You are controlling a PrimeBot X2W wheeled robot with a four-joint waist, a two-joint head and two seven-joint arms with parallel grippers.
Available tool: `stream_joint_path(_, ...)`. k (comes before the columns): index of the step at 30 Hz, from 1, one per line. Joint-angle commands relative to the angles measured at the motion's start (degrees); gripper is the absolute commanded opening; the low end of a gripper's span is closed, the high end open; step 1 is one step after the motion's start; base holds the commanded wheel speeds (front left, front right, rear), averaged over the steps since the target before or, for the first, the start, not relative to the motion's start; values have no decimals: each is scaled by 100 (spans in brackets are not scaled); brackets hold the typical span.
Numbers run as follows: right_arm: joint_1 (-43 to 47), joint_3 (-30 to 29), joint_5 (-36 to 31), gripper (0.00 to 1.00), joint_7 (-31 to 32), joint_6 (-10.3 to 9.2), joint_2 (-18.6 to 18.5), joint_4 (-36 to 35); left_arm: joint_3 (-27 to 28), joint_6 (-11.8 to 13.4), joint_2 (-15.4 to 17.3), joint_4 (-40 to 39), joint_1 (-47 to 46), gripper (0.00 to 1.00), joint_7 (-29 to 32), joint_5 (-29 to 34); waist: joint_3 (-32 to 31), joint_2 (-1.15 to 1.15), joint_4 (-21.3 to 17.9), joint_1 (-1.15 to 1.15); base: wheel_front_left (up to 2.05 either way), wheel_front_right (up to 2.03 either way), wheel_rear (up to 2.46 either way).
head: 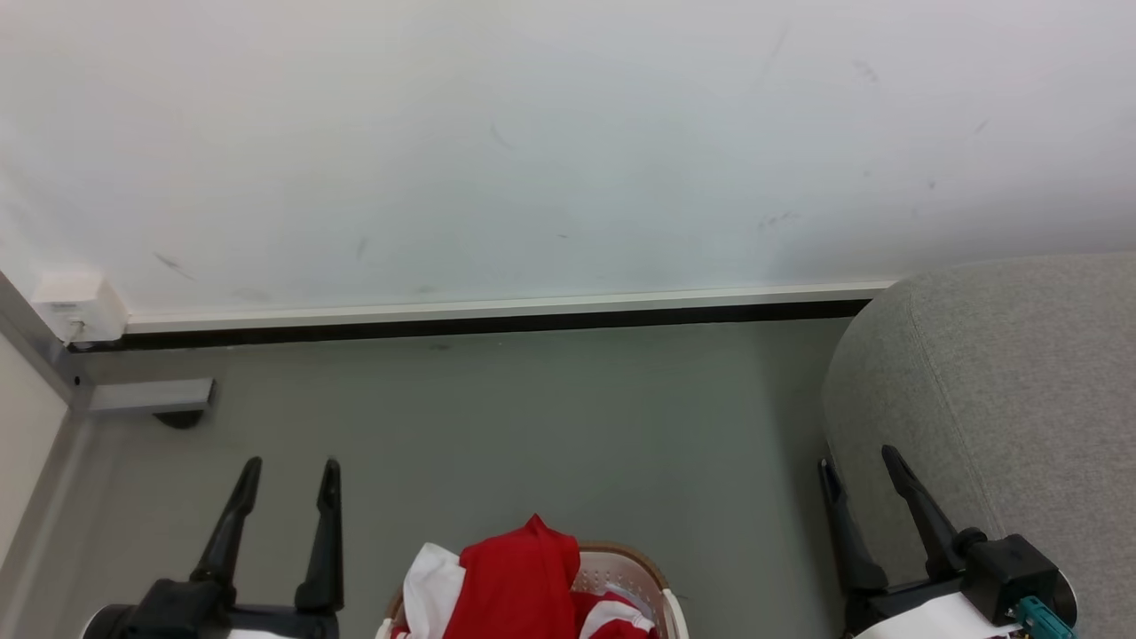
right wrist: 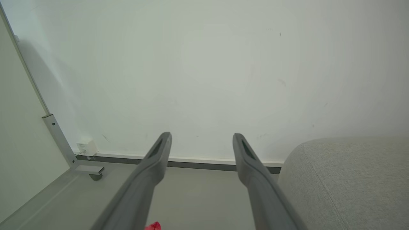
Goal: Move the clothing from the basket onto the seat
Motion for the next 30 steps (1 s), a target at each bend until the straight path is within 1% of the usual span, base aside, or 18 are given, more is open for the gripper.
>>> stream_joint_path(1, -56, -11, -4, 100, 0, -12, -19, -1, 38, -17, -7, 32, 20, 100, -4, -47, 20, 0, -25, 0, 0, 0, 0)
stream_joint_path(12, -212, -114, -72, 100, 0, -12, -67, 22, -37, -229, -26, 444, -103, 100, -4, -272, 268, 0, -220, 0, 0, 0, 0)
stream_joint_path(16, -294, -52, -39, 100, 0, -12, -87, -19, -44, -262, 14, 611, -167, 100, -4, -316, 380, 0, -331, 0, 0, 0, 0)
stream_joint_path(18, -355, 16, 18, 100, 1, -12, -164, -23, -50, -287, 67, 732, -241, 100, -4, -342, 486, 0, -407, 0, 0, 0, 0)
stream_joint_path(22, -523, -1, 102, 100, 1, -12, -231, -85, -141, -335, 151, 1021, -451, 100, -4, -404, 784, 0, -559, 0, 0, 0, 0)
stream_joint_path(24, -603, -62, 129, 100, 1, -12, -216, -151, -296, -364, 261, 1214, -565, 100, 43, -386, 982, 0, -623, 0, 0, 0, 0)
stream_joint_path(30, -880, -212, 138, 100, 2, -12, -157, -328, -732, -413, 527, 1767, -1150, 100, 309, -706, 1664, 0, -799, 0, 0, 0, 0)
